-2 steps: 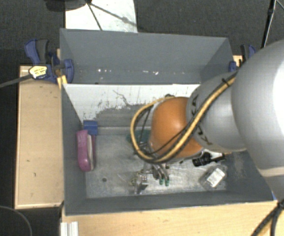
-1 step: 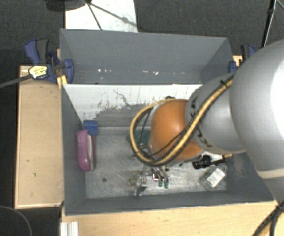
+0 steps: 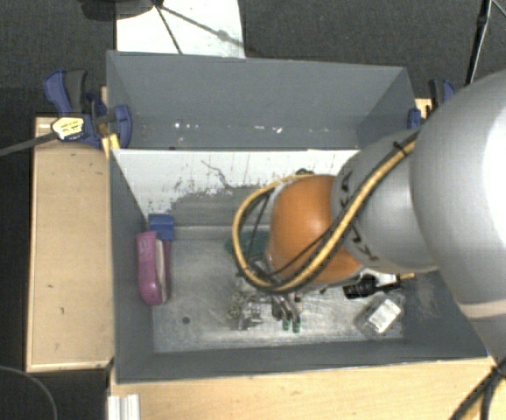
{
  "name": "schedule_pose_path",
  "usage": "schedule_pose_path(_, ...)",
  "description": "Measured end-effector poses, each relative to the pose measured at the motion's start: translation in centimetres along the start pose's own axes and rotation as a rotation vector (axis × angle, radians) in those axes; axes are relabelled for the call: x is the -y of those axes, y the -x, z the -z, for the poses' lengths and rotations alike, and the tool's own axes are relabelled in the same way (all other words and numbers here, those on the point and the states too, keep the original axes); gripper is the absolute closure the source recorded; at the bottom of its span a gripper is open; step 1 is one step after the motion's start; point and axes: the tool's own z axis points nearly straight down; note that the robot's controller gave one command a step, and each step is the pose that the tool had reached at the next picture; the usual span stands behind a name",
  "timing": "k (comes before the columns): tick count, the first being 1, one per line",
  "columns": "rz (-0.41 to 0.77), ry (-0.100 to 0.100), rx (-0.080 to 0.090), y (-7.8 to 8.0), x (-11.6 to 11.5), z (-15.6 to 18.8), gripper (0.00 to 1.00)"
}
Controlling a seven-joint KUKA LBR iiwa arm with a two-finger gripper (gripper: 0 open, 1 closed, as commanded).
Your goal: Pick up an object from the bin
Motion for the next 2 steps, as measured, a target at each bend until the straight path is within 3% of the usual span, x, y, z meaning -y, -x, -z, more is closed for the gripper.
schedule_pose_path(1,0.002,-0.004,-0.009,0.6,0.5,10.9,1.0)
schedule_pose_path(2,-0.005,-0.004,-0.007,0.9,2.2,19.3,1.0)
